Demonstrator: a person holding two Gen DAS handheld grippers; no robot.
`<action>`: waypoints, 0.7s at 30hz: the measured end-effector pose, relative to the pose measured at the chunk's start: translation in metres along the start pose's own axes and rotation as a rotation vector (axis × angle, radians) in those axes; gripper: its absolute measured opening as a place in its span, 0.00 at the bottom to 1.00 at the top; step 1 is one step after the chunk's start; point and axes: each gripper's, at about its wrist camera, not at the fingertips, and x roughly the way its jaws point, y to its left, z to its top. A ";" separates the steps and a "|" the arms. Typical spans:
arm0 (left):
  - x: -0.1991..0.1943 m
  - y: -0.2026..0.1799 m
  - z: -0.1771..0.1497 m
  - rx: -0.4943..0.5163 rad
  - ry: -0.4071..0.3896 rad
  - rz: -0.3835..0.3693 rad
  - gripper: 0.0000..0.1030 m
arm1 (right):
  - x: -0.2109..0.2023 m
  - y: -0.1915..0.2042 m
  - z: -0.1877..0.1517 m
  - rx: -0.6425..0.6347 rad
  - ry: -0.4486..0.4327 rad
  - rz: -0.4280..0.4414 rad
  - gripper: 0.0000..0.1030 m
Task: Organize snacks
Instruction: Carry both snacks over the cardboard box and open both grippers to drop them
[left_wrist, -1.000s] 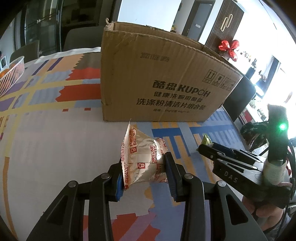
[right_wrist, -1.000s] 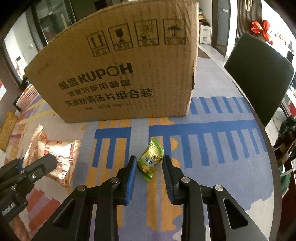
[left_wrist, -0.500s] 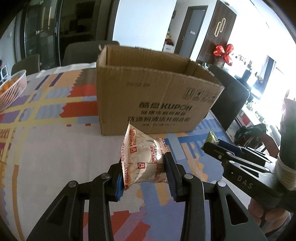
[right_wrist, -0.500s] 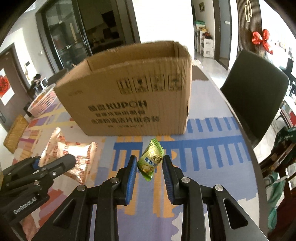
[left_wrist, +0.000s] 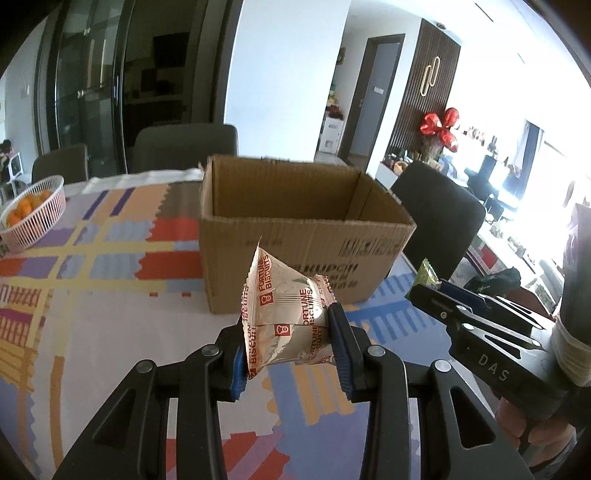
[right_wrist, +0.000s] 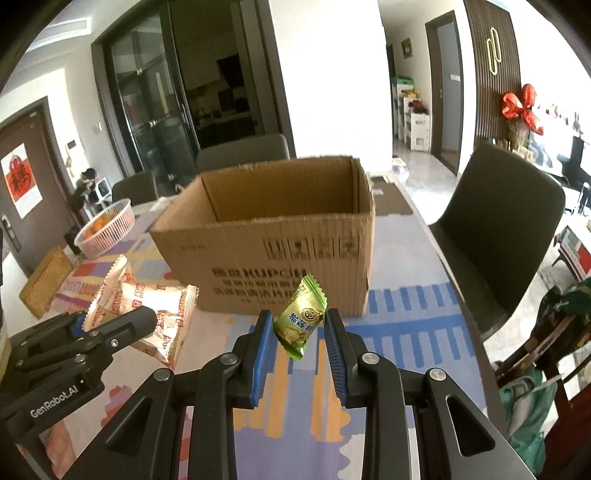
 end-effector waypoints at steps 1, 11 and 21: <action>-0.002 -0.001 0.002 0.003 -0.007 0.003 0.37 | -0.002 0.000 0.003 0.000 -0.009 0.002 0.29; -0.017 -0.008 0.034 0.031 -0.085 0.019 0.37 | -0.023 0.005 0.032 -0.022 -0.095 0.010 0.29; -0.015 -0.002 0.071 0.019 -0.104 -0.001 0.37 | -0.027 0.008 0.069 -0.049 -0.140 0.010 0.29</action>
